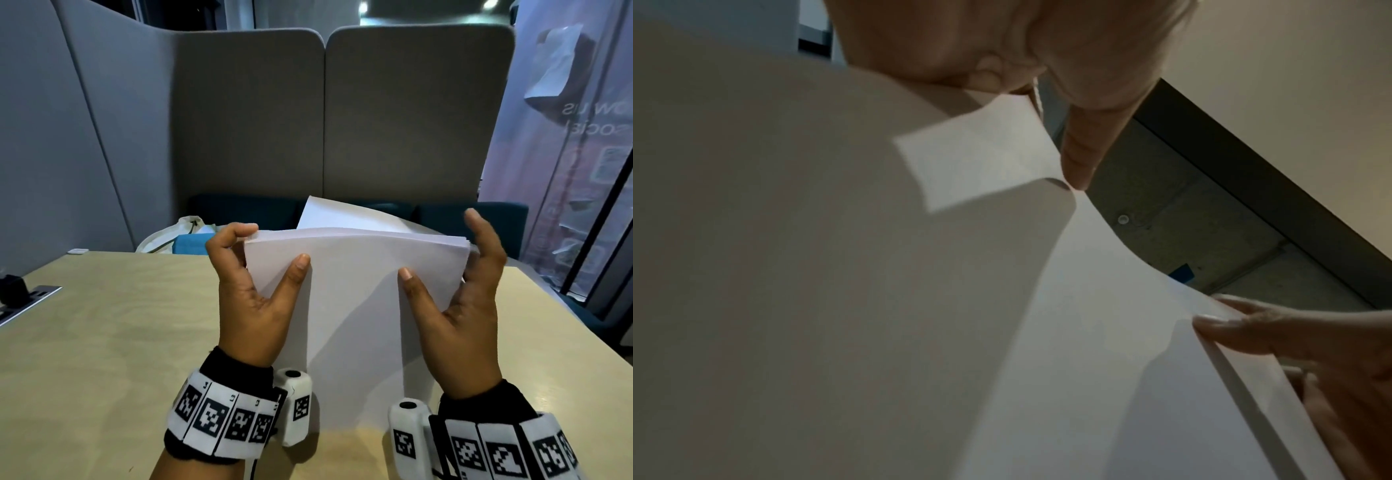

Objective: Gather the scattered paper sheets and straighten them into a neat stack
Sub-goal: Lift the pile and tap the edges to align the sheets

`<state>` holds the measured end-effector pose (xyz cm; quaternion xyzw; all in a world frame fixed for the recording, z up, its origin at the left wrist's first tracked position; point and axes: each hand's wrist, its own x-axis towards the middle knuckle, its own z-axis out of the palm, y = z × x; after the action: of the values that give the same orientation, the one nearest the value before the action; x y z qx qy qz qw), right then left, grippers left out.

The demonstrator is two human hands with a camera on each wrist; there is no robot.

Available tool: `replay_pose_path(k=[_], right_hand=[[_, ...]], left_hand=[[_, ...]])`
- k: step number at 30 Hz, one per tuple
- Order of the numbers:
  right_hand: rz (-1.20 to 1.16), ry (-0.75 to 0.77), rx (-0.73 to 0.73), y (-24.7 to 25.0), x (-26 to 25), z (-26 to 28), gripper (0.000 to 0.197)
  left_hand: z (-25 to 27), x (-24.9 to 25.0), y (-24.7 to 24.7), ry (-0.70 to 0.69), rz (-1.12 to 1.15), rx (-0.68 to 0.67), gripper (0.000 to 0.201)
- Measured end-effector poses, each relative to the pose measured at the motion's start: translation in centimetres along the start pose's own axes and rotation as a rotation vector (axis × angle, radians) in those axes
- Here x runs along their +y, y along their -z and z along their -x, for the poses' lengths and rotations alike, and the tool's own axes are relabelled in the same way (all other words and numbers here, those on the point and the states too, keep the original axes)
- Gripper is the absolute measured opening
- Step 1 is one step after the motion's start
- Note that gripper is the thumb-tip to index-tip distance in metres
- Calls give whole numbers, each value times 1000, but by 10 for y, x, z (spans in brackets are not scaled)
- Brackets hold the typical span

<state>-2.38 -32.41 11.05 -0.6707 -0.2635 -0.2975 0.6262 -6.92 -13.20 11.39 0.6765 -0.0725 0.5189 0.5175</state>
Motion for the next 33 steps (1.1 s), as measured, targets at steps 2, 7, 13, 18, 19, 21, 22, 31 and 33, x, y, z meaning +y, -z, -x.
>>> replay_pose_path(k=[2, 7, 13, 18, 19, 21, 22, 31, 33], right_hand=[[-110, -105, -16, 3, 5, 4, 62], [-206, -356, -134, 12, 36, 30, 14], [-241, -456, -164, 4, 43, 36, 18], [-291, -409, -146, 2, 27, 22, 14], [-294, -399, -145, 2, 24, 22, 14], [-290, -370, -140, -1, 18, 20, 16], [-280, -345, -137, -2, 16, 19, 18], [-133, -72, -77, -3, -2, 9, 50], [1, 45, -73, -4, -6, 8, 56]], left_hand=[[6, -7, 3, 105, 60, -20, 63], [48, -33, 21, 330, 49, -183, 47], [54, -38, 18, 417, 88, -182, 35], [32, -27, 20, 358, 46, -119, 23], [31, -26, 19, 353, 40, -116, 23], [30, -25, 18, 350, 20, -123, 27], [30, -25, 18, 345, 12, -124, 30], [14, -2, 20, 155, -61, -97, 74], [11, 5, 18, 82, -112, -126, 68]])
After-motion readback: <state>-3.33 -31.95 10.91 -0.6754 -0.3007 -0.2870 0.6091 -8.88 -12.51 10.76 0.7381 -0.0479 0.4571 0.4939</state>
